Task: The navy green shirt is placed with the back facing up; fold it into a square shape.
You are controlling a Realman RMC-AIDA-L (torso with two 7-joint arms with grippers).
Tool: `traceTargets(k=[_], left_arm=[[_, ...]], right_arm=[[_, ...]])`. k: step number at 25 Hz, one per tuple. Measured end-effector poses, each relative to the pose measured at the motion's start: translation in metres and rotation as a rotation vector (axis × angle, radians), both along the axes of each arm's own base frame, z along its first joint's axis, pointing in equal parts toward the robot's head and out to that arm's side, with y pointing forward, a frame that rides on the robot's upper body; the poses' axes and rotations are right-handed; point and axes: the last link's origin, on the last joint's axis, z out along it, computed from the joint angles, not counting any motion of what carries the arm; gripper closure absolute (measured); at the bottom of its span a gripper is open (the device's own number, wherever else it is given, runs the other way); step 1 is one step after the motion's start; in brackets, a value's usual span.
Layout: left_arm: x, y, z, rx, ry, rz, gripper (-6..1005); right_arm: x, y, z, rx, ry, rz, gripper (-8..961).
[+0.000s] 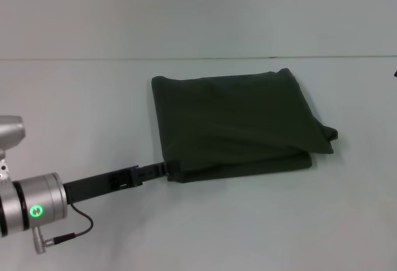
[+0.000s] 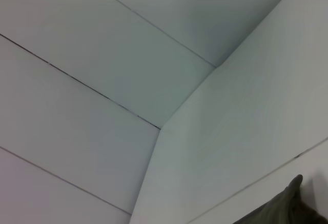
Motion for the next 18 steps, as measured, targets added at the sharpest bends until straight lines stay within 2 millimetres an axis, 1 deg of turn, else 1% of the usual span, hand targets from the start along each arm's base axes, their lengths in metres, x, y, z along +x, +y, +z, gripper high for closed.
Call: traceTargets(k=[2,4,7,10,18], left_arm=[[-0.004,0.001,-0.004,0.024,0.026,0.008,50],[-0.010,0.005,-0.006,0.005,0.008,0.092,51],[-0.012,0.007,-0.008,-0.087,-0.090,0.258,52],[-0.013,0.009,-0.013,-0.116,-0.134,0.371,87],[-0.004,0.018,-0.025,-0.146,-0.158,0.459,192]], right_arm=[[0.000,-0.001,0.000,0.000,0.006,-0.005,326],[0.000,-0.001,0.001,-0.002,0.013,-0.005,326],[0.000,-0.002,0.001,-0.003,0.017,-0.005,326],[0.000,-0.002,0.001,-0.003,0.020,-0.007,325],[0.004,-0.006,0.003,-0.003,0.019,-0.015,325]])
